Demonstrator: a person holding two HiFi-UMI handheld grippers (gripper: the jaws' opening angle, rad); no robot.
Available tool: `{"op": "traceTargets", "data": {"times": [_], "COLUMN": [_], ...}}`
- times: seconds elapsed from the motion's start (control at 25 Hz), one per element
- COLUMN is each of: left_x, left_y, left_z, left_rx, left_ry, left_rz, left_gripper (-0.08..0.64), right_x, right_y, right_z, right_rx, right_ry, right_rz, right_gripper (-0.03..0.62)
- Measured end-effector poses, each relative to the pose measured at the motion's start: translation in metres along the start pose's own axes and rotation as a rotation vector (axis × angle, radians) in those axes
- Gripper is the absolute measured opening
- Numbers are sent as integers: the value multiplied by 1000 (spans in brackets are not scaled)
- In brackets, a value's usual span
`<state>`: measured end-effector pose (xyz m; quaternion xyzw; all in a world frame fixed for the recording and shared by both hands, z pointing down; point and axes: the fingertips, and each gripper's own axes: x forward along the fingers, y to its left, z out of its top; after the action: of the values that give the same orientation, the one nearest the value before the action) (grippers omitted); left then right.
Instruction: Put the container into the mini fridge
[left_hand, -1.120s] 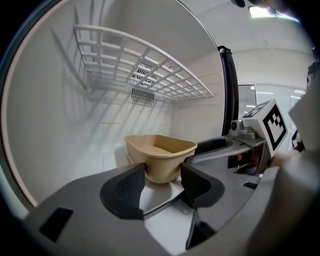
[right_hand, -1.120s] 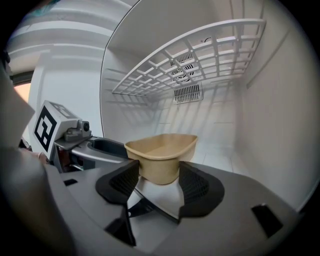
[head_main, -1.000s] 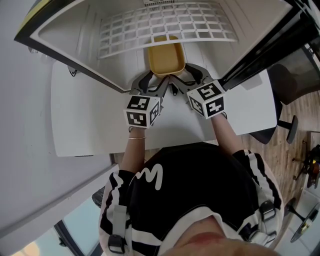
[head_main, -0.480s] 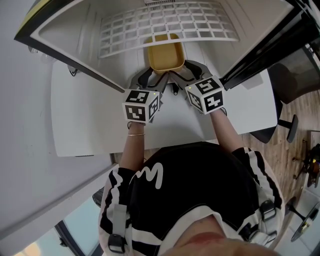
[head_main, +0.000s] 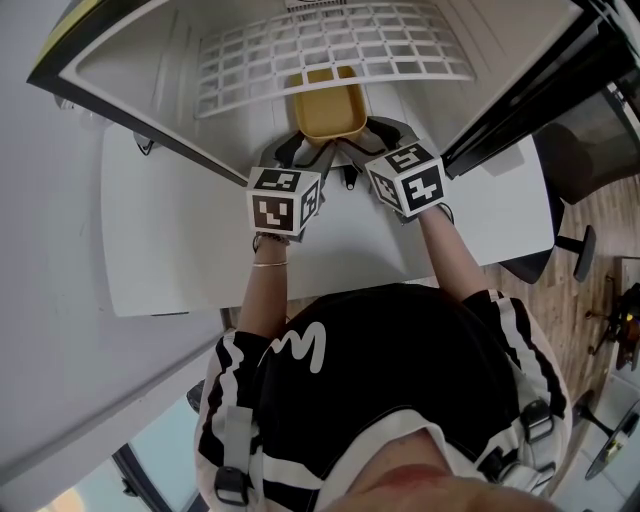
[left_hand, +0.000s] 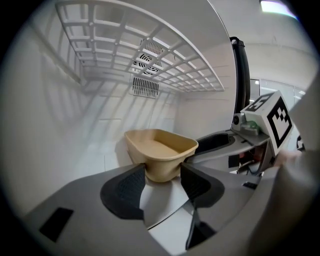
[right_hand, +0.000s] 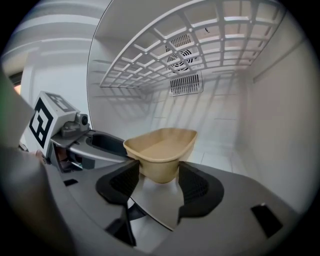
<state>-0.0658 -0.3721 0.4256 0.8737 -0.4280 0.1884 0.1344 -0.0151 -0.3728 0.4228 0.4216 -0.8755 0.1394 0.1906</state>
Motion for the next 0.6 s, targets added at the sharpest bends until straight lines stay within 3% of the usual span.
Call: {"op": "traceTargets", "data": {"times": [0.6], "left_x": [6], "left_y": [7], "left_z": [6], "left_rx": [-24], "left_ry": [31], "left_rz": [-15], "left_gripper": [227], "right_x": [6], "right_y": [-5], "right_z": [7], "right_rx": [-9], "right_ry": [19], "right_rz": [-6], "right_gripper": [258]}}
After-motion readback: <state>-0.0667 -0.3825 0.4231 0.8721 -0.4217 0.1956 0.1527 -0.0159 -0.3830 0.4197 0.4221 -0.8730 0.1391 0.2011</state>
